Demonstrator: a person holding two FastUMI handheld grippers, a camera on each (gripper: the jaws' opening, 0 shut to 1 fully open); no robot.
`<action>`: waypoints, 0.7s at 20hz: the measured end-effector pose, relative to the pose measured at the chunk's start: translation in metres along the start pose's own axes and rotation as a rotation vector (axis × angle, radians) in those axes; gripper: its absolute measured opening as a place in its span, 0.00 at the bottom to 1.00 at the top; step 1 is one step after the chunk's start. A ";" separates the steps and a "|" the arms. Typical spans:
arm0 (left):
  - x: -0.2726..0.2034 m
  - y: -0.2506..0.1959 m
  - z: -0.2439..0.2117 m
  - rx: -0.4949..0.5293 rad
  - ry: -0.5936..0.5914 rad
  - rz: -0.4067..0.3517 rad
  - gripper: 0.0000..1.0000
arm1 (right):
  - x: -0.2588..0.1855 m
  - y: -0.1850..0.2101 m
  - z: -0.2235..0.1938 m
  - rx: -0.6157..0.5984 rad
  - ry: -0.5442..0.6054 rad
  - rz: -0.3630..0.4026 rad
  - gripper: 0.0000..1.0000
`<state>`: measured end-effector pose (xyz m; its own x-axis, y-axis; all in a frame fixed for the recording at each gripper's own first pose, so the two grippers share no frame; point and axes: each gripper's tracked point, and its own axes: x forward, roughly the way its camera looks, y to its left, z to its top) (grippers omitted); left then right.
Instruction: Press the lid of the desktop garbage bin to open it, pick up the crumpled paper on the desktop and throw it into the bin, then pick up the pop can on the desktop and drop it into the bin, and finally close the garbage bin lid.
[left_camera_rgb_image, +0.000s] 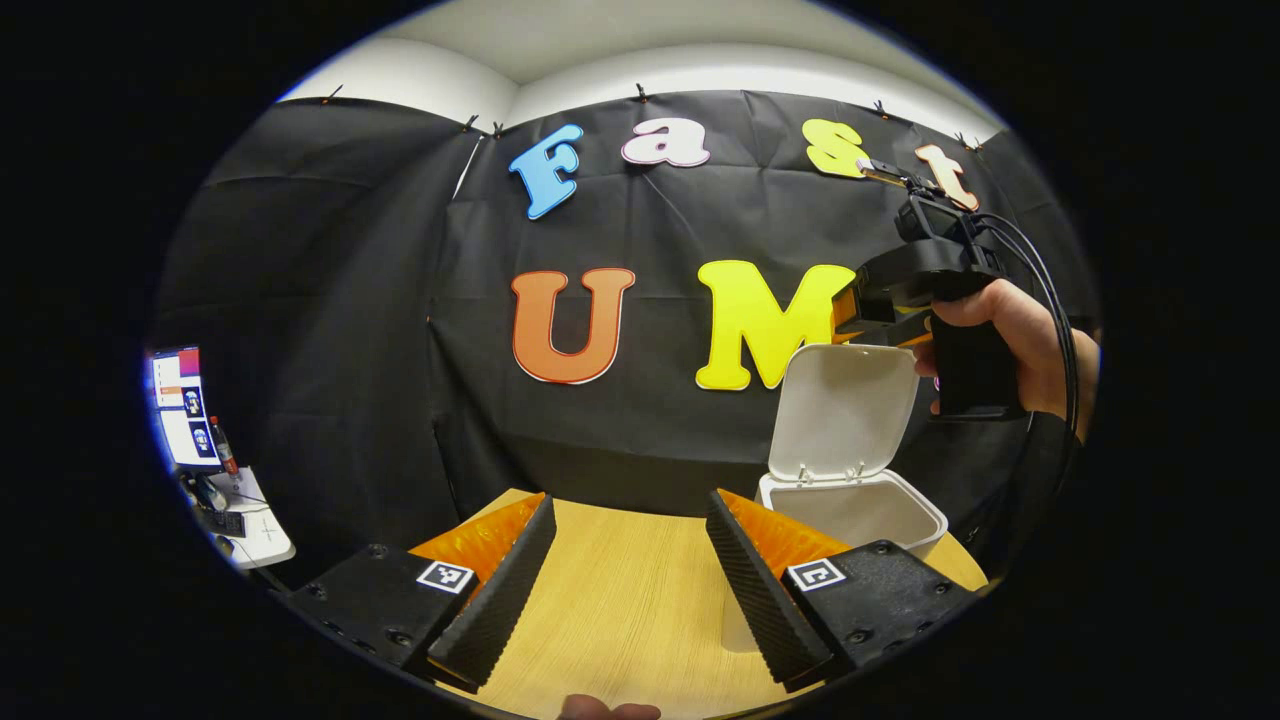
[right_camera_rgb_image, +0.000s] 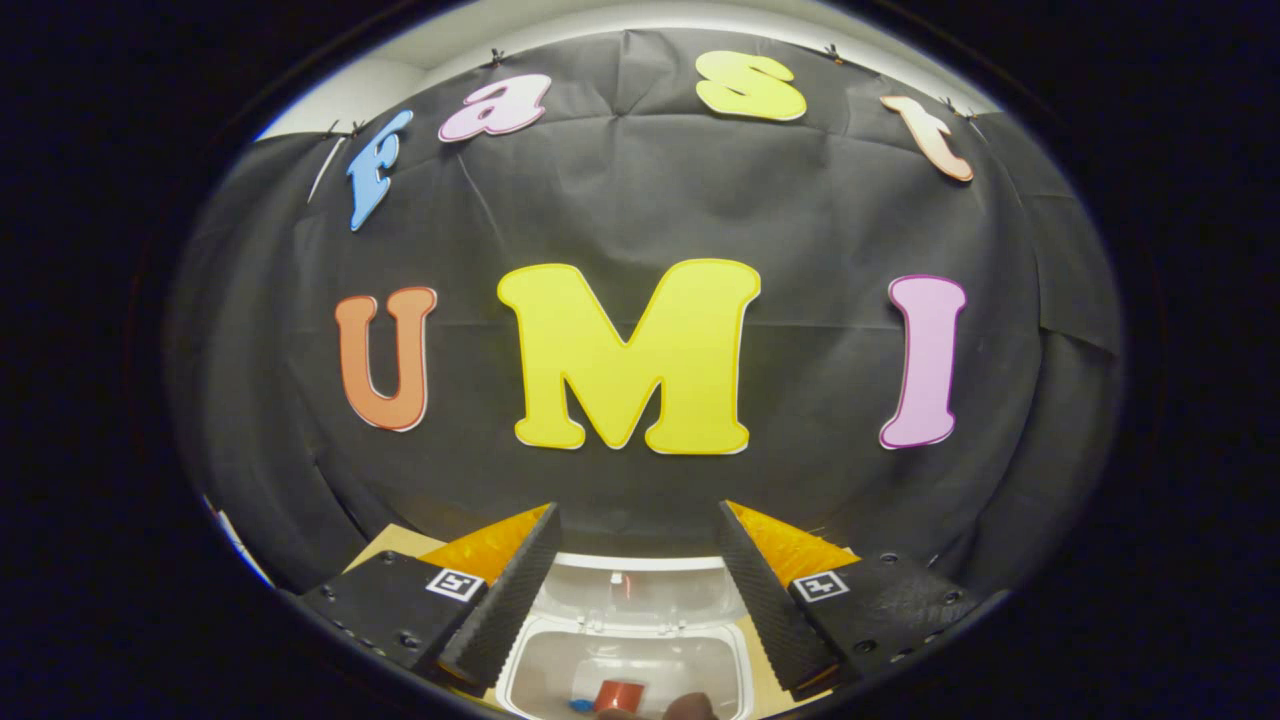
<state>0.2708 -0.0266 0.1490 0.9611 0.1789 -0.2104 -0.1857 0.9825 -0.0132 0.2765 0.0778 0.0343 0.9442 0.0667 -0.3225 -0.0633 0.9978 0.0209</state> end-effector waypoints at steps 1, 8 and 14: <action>0.000 -0.001 0.000 -0.009 0.005 -0.001 0.98 | -0.004 0.001 -0.003 -0.002 0.004 0.004 0.96; -0.015 -0.006 0.006 -0.011 -0.018 -0.034 0.98 | -0.041 0.000 -0.030 -0.005 0.030 0.004 0.94; -0.030 -0.007 0.010 -0.002 -0.033 -0.066 0.98 | -0.074 -0.001 -0.066 0.013 0.081 0.013 0.96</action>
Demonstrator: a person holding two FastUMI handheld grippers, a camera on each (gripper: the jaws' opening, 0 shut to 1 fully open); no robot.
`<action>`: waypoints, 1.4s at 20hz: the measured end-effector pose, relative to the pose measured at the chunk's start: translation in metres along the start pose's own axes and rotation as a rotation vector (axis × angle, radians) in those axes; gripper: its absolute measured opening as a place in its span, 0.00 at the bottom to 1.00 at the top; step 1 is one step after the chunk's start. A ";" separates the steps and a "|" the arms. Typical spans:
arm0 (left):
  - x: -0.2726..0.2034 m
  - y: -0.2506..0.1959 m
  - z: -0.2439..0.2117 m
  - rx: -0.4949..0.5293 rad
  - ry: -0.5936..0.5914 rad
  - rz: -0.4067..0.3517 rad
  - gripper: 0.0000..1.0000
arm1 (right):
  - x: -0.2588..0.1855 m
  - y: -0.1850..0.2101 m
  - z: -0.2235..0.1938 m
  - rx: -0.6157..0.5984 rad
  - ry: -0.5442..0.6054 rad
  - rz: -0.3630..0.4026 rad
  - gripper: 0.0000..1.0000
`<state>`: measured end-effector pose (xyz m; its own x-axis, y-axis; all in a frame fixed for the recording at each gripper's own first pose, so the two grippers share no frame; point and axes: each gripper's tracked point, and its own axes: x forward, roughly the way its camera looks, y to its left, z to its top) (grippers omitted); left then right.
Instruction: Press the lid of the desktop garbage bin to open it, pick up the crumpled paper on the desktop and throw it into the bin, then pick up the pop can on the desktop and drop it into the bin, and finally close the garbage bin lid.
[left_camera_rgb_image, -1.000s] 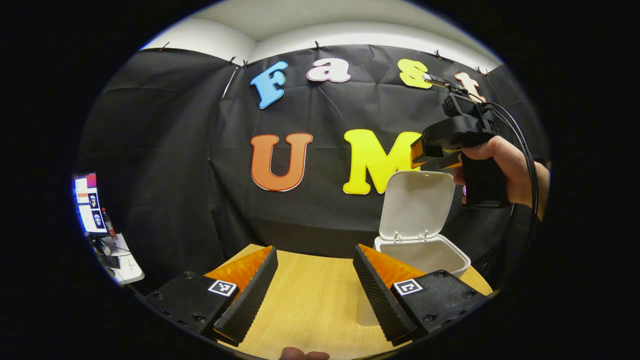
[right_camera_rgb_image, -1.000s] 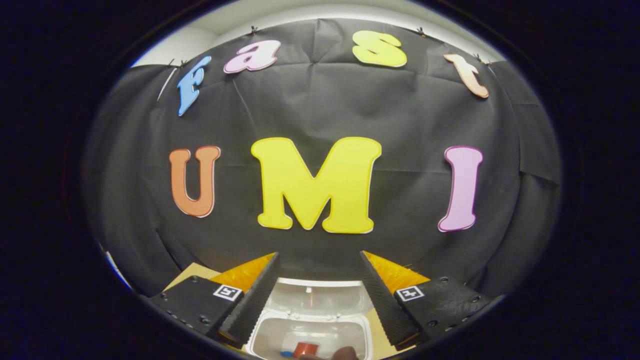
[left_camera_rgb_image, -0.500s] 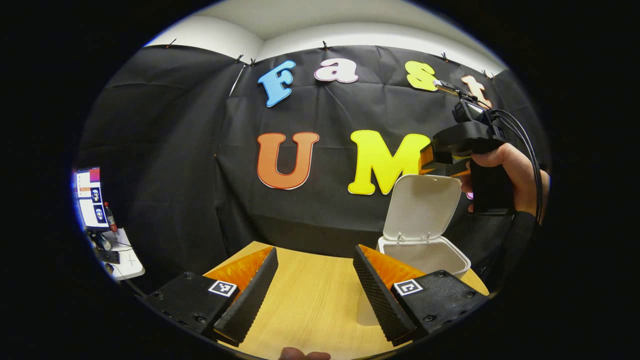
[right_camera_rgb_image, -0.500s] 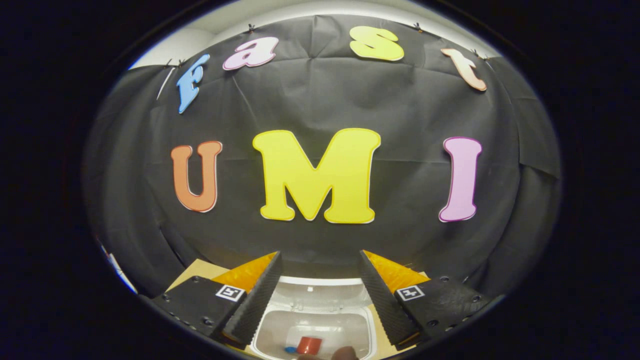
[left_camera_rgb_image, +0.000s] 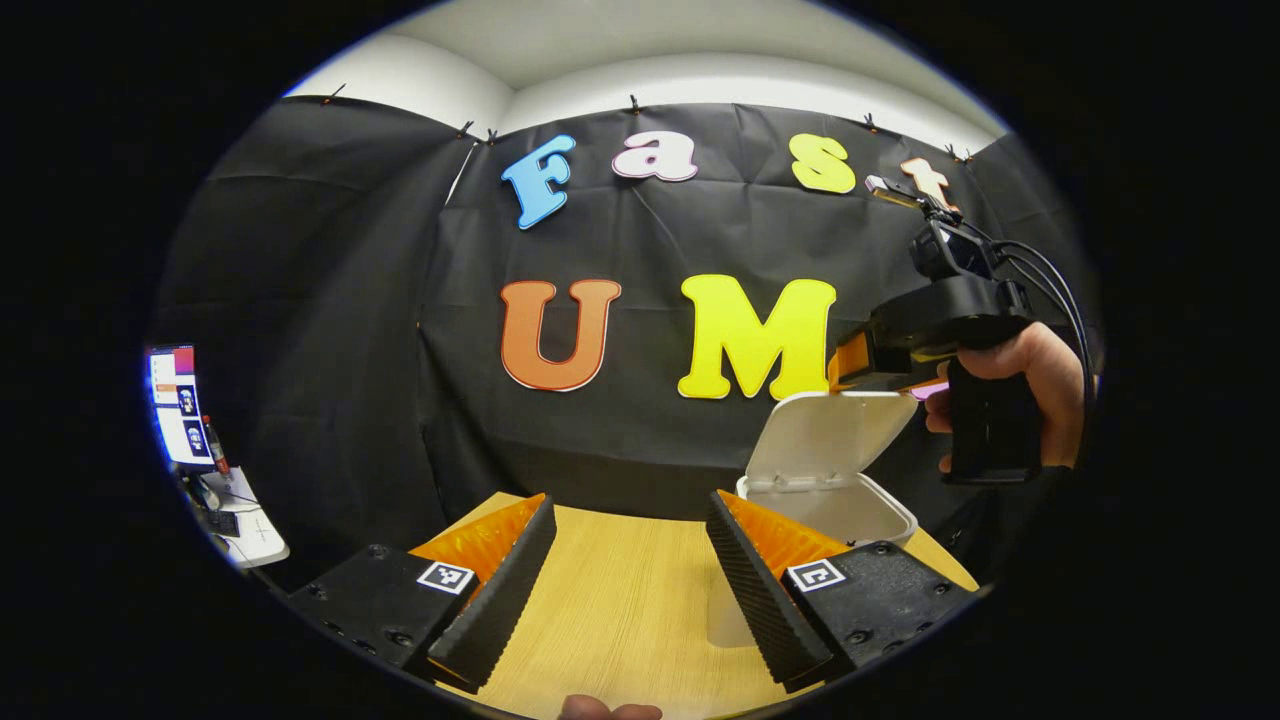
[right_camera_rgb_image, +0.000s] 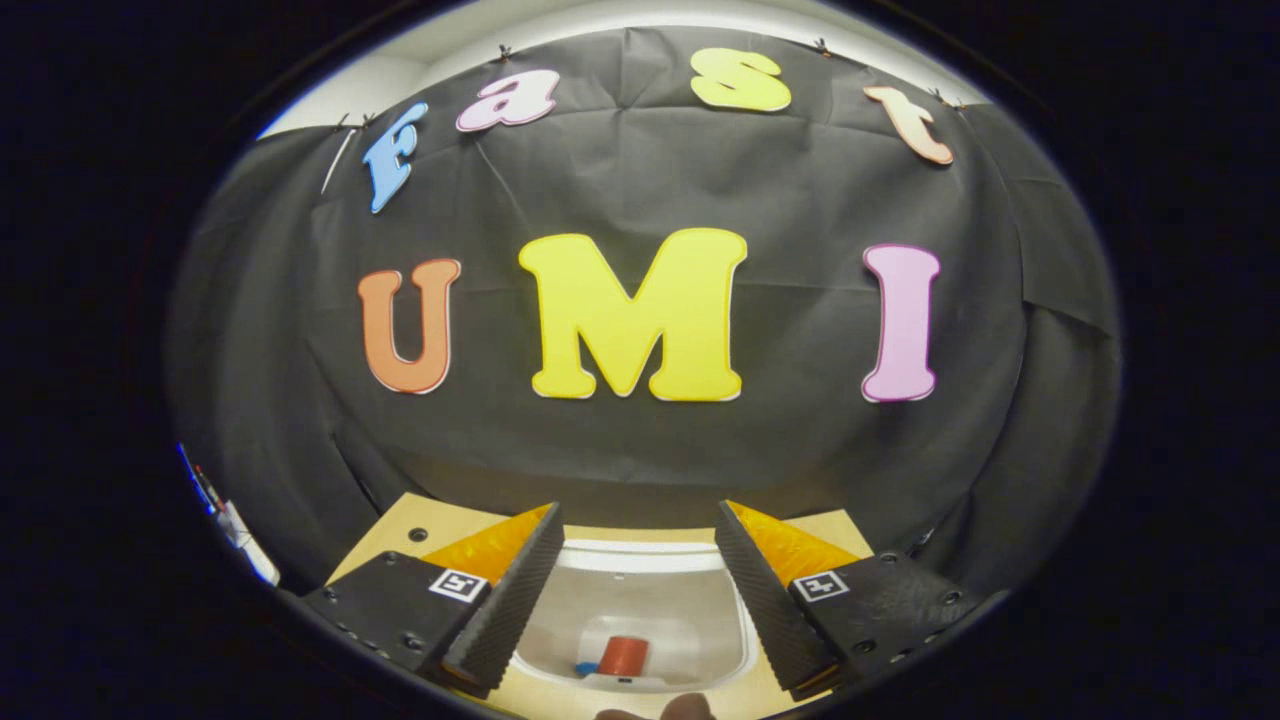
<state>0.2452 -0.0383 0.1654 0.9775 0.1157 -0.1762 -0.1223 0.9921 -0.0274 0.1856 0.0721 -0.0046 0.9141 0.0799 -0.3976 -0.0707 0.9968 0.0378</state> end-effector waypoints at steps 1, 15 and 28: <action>-0.002 -0.001 0.001 0.001 -0.001 -0.004 0.98 | -0.004 -0.001 -0.008 -0.001 0.011 0.000 0.94; -0.017 -0.005 -0.003 0.023 0.007 -0.034 0.98 | -0.017 -0.009 -0.112 -0.032 0.151 0.001 0.95; -0.011 -0.011 -0.012 0.026 0.032 -0.042 0.97 | -0.004 -0.006 -0.145 -0.042 0.201 0.015 0.96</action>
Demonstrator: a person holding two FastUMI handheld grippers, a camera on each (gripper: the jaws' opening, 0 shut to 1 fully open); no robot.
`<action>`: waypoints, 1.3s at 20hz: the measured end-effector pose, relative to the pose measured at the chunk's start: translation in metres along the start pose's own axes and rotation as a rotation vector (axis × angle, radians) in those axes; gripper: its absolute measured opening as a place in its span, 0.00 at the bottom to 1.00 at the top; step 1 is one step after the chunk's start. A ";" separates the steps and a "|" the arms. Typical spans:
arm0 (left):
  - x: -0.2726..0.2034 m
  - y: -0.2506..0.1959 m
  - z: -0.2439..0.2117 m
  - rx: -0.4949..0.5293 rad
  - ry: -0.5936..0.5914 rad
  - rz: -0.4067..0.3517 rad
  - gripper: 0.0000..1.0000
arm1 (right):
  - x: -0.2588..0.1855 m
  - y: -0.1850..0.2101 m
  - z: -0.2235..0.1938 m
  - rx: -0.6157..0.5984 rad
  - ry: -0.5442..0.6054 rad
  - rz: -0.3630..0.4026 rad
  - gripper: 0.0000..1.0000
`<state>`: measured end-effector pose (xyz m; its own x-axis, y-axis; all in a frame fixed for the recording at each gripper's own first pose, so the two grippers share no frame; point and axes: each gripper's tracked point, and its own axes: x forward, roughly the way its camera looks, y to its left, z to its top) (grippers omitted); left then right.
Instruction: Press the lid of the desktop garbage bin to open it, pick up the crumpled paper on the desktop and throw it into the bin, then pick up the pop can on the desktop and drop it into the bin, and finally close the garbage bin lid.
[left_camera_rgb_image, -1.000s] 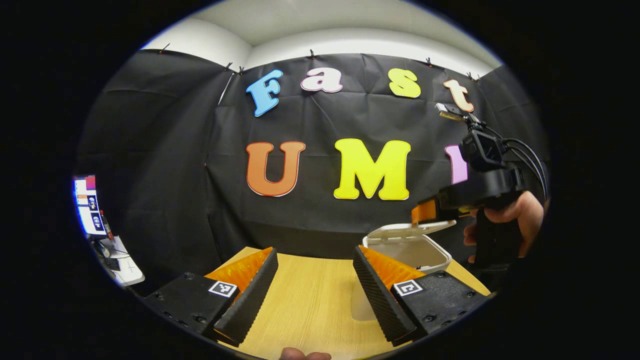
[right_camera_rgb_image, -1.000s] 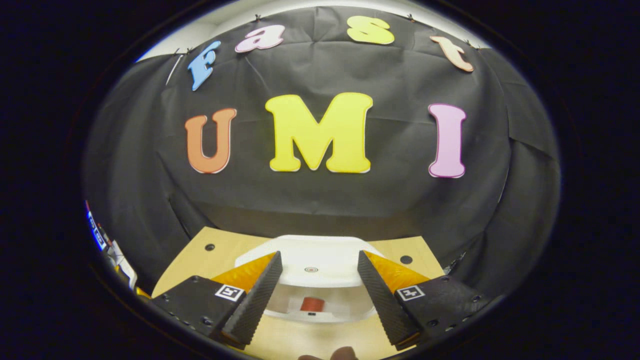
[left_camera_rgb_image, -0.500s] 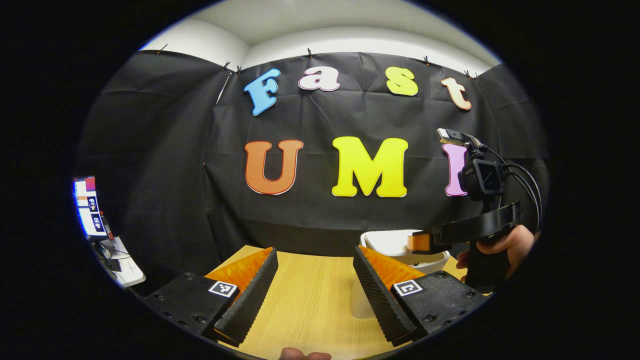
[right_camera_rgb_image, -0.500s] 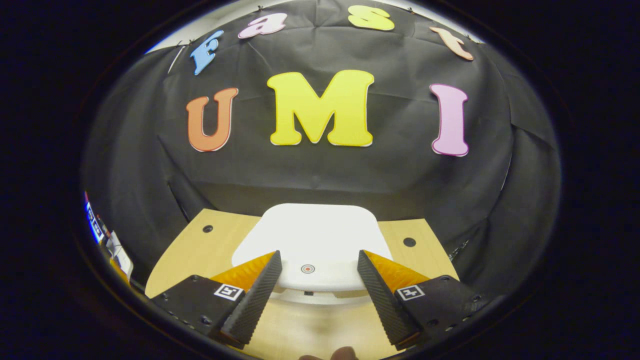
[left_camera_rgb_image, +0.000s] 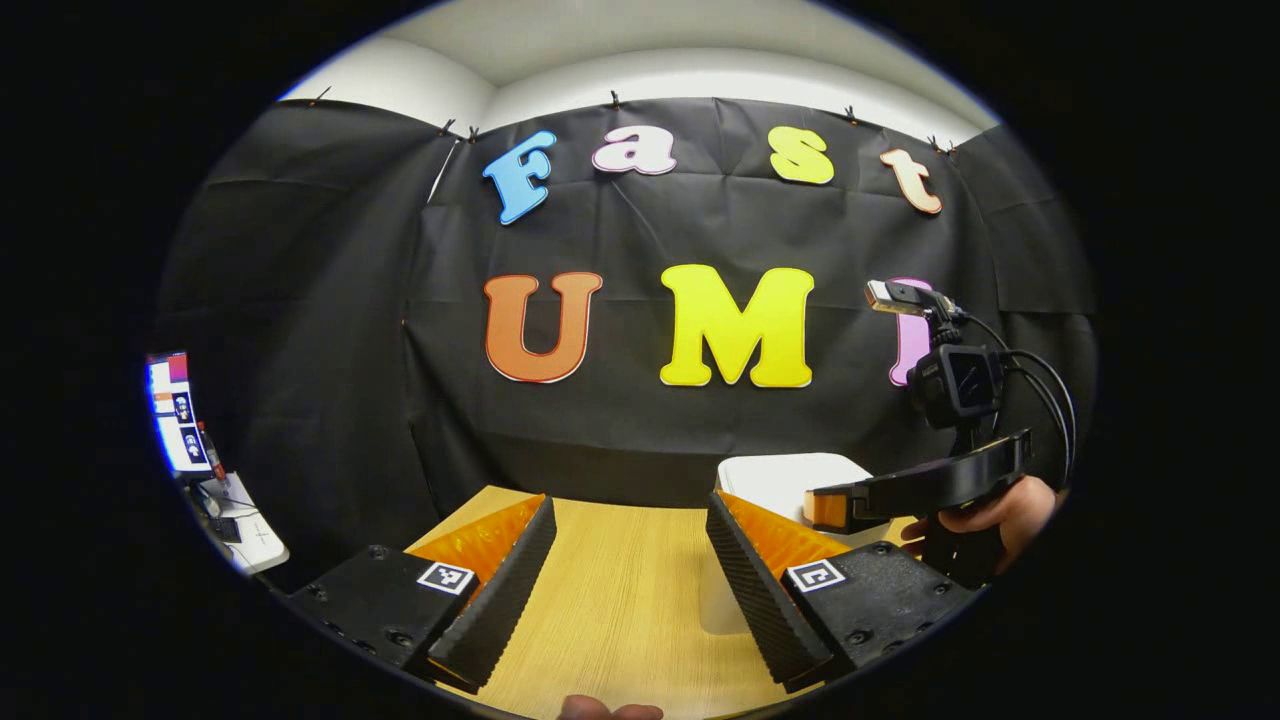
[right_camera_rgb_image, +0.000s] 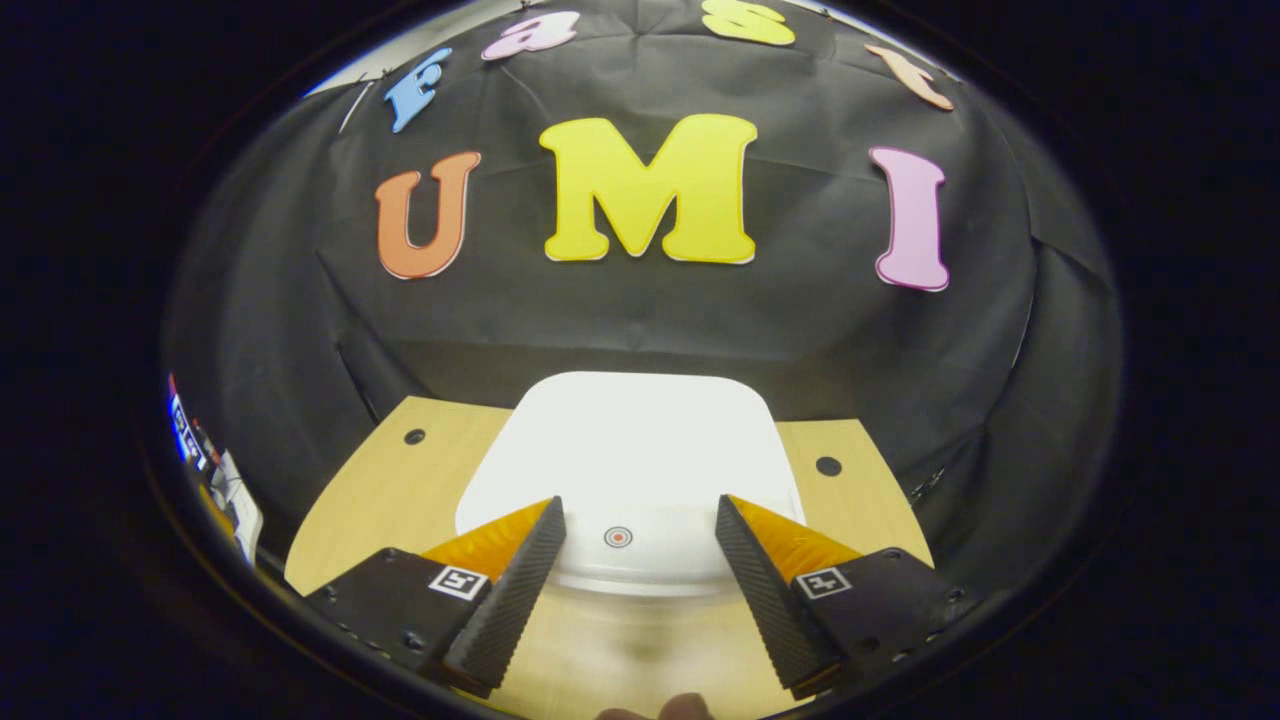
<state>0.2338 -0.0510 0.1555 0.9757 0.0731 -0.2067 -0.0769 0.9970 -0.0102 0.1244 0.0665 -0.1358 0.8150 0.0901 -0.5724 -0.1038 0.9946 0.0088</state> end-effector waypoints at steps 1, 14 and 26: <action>0.001 0.000 -0.002 -0.001 0.003 0.001 0.97 | 0.000 0.001 -0.002 -0.004 -0.011 0.001 0.95; 0.020 -0.012 0.014 -0.027 -0.010 -0.048 0.97 | 0.000 0.004 -0.002 0.032 -0.197 0.016 0.94; 0.047 -0.032 0.078 -0.025 -0.098 -0.103 0.97 | -0.113 -0.070 0.077 0.070 -0.456 -0.060 0.92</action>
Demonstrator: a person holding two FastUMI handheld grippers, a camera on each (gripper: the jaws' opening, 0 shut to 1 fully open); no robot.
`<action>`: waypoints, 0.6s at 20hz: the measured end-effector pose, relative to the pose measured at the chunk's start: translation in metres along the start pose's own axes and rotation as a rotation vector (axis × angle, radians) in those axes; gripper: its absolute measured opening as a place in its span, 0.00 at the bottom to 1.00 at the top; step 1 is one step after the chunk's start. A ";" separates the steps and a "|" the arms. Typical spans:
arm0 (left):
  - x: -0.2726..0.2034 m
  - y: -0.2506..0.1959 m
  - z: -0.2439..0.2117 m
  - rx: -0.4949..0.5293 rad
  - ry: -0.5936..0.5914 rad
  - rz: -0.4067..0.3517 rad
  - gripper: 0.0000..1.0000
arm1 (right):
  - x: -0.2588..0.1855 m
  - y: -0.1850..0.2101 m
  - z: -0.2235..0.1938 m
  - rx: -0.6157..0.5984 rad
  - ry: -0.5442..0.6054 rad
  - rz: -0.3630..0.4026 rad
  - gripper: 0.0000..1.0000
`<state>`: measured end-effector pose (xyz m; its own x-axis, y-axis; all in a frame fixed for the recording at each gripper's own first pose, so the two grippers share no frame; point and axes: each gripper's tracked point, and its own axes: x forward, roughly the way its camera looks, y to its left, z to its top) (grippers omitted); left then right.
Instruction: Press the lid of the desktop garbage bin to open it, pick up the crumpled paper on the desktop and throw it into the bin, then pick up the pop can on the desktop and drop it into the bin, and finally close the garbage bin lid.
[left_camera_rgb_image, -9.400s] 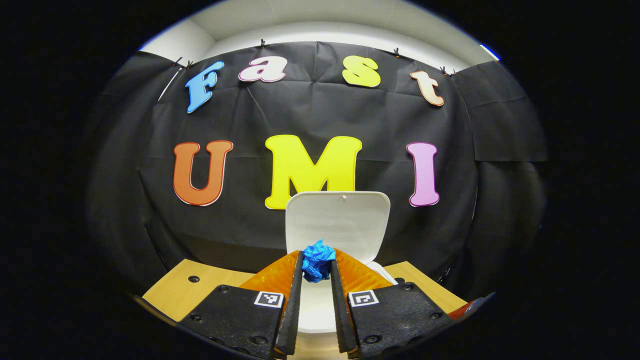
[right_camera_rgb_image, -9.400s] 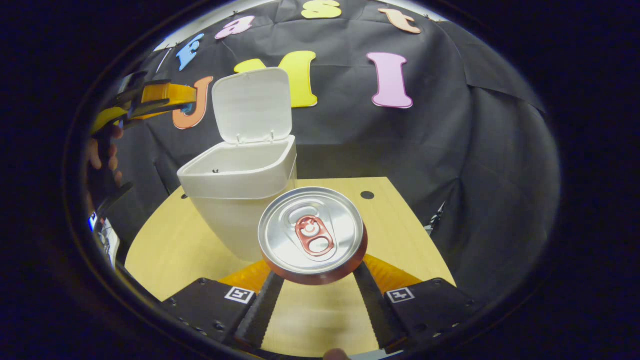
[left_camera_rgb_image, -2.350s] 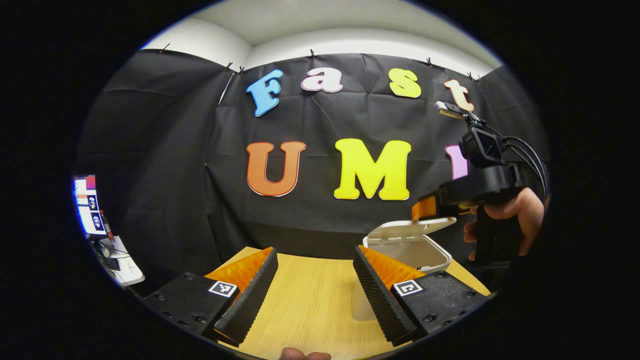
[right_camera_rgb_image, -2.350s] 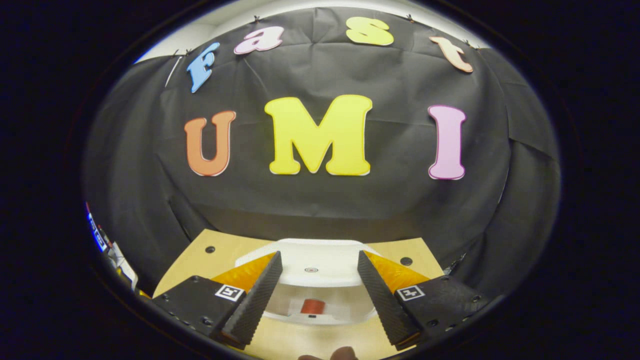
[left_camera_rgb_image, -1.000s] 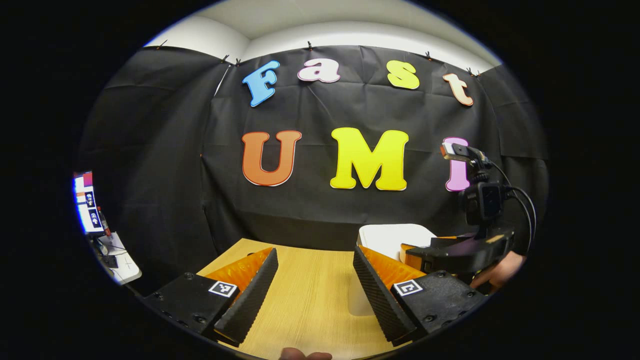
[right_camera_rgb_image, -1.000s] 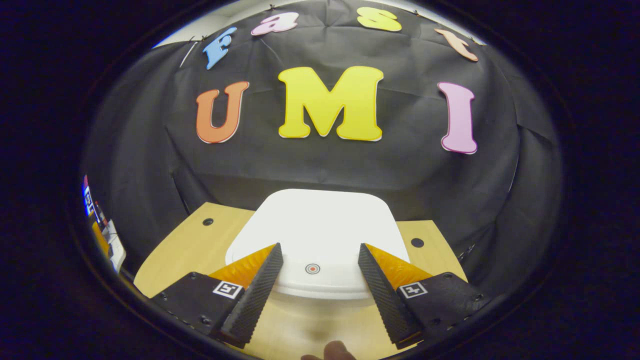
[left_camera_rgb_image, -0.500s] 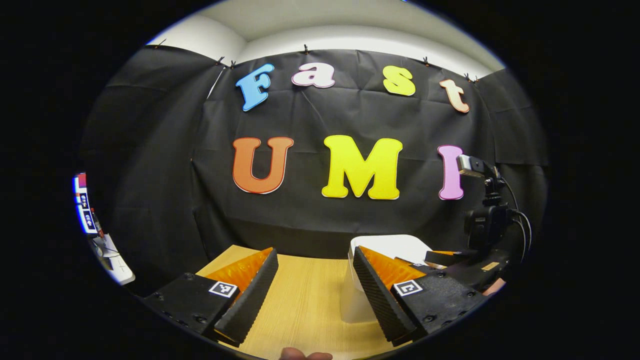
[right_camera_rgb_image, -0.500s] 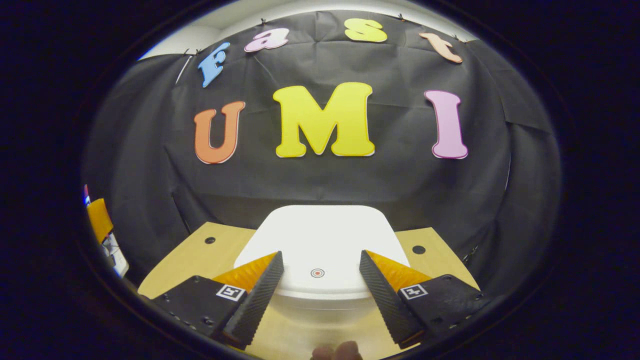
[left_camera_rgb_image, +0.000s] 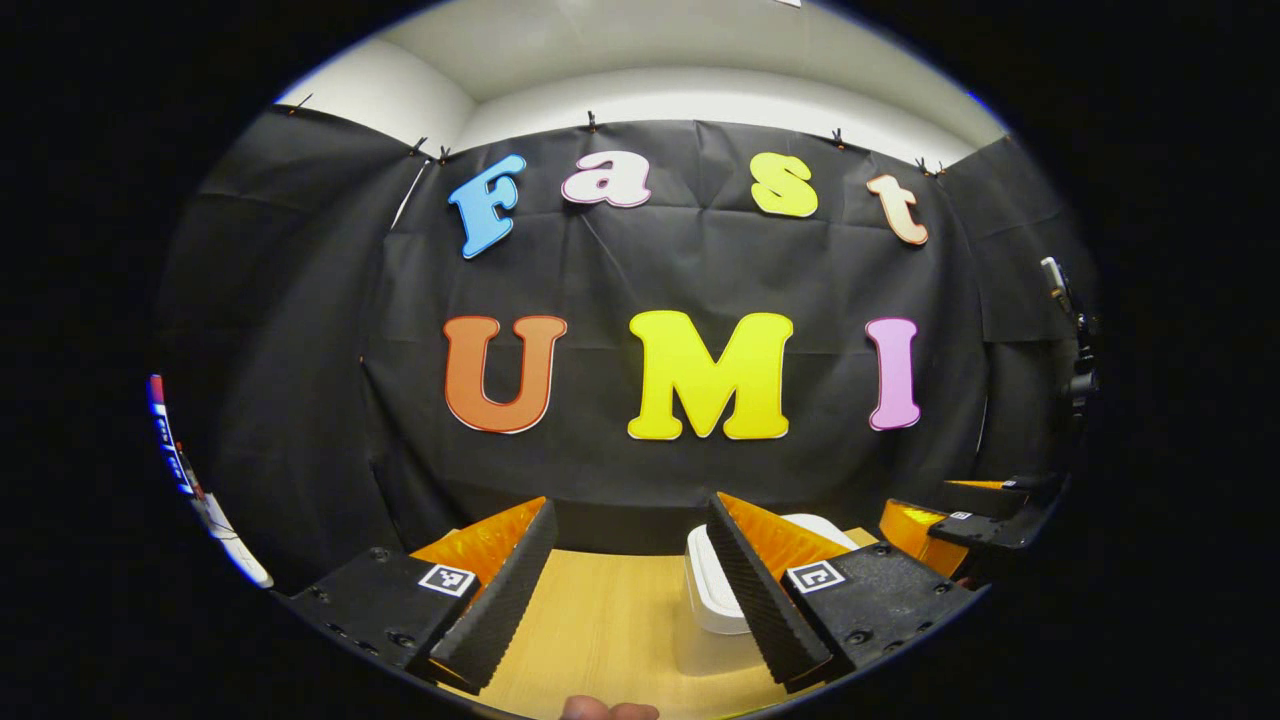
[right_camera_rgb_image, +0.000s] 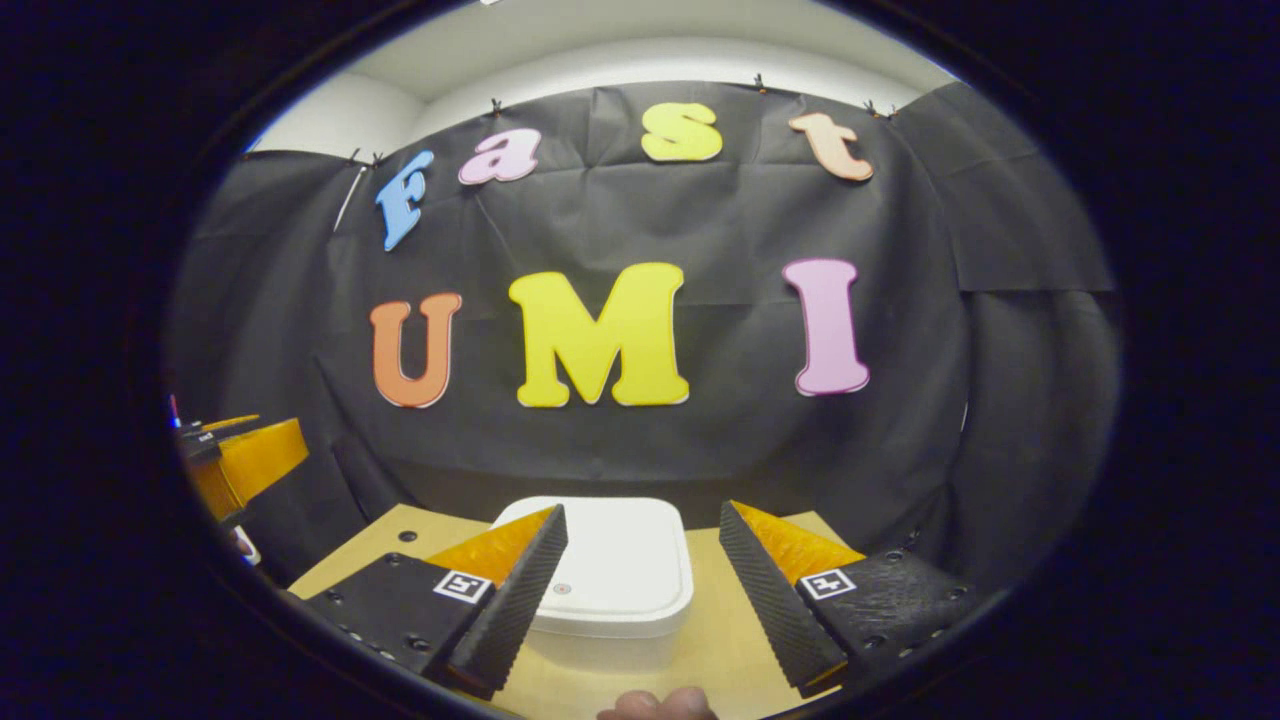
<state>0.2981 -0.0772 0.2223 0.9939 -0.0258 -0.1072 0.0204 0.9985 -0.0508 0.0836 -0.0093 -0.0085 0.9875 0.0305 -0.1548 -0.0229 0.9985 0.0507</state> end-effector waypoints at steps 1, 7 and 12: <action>0.001 -0.004 0.006 -0.009 -0.004 -0.009 0.97 | -0.006 -0.006 0.010 -0.005 -0.023 -0.009 0.95; -0.002 -0.023 0.030 0.013 -0.026 -0.035 1.00 | -0.030 -0.006 0.060 -0.017 -0.115 -0.009 0.93; -0.006 -0.026 0.033 0.014 -0.051 -0.008 0.97 | -0.039 -0.002 0.060 -0.022 -0.126 -0.013 0.95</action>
<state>0.2950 -0.1018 0.2576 0.9979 -0.0316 -0.0563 0.0295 0.9989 -0.0370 0.0541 -0.0155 0.0571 0.9995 0.0128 -0.0297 -0.0120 0.9996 0.0274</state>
